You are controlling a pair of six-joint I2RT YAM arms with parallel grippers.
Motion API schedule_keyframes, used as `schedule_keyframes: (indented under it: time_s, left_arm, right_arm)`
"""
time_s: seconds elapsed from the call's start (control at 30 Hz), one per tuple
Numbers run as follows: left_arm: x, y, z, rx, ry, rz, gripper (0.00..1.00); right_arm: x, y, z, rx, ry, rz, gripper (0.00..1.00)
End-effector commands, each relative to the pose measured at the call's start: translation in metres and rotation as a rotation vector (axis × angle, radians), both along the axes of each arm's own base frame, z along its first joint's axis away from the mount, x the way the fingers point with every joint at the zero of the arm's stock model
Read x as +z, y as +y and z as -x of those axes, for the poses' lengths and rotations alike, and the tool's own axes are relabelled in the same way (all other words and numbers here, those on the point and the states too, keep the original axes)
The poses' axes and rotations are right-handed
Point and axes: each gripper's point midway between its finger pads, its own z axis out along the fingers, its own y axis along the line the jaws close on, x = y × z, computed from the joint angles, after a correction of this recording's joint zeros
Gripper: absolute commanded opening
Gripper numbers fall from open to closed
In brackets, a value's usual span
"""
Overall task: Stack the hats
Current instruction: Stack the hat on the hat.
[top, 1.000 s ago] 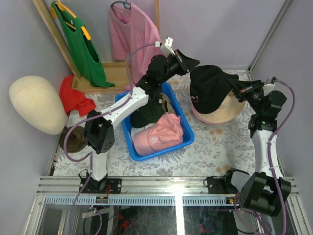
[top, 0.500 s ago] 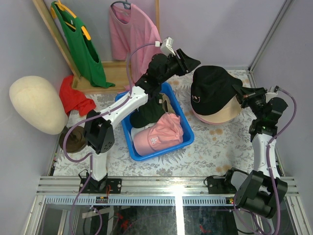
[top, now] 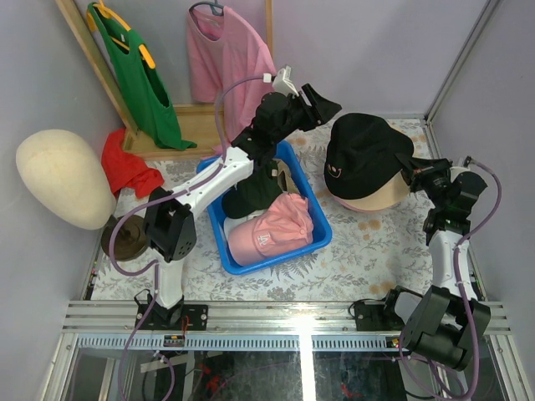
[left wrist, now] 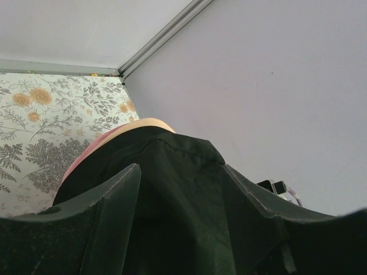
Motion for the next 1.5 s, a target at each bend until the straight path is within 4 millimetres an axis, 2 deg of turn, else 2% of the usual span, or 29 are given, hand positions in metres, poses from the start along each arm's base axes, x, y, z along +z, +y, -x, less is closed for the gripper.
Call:
schedule_keyframes:
  time_s: [0.0,0.4,0.53,0.73,0.9,1.23,1.47]
  left_arm:
    - [-0.004,-0.001,-0.01,0.031,0.006,0.001,0.58]
    - [-0.021,-0.006,-0.021,0.048,0.042,-0.011,0.61]
    - [-0.024,-0.009,-0.024,0.045,0.047,-0.013,0.61]
    - [-0.028,-0.014,-0.029,0.045,0.061,-0.008,0.62]
    - [-0.031,-0.012,-0.03,0.05,0.062,-0.013,0.62]
    - [-0.035,-0.021,-0.03,0.008,0.063,0.009,0.61]
    - [-0.028,-0.031,-0.027,-0.046,0.041,0.038,0.57]
  right_arm:
    - [-0.01,-0.007,-0.003,-0.031,0.013,0.03,0.03]
    - [-0.035,-0.008,-0.003,-0.032,0.065,0.032,0.11]
    - [-0.037,-0.008,-0.004,-0.029,0.075,0.042,0.17]
    - [-0.034,-0.009,-0.006,-0.021,0.08,0.063,0.21]
    - [-0.039,-0.011,-0.008,-0.029,0.085,0.056,0.22]
    - [-0.025,-0.011,-0.009,-0.032,0.055,0.062,0.24]
    - [-0.013,-0.01,-0.007,-0.036,0.031,0.065,0.25]
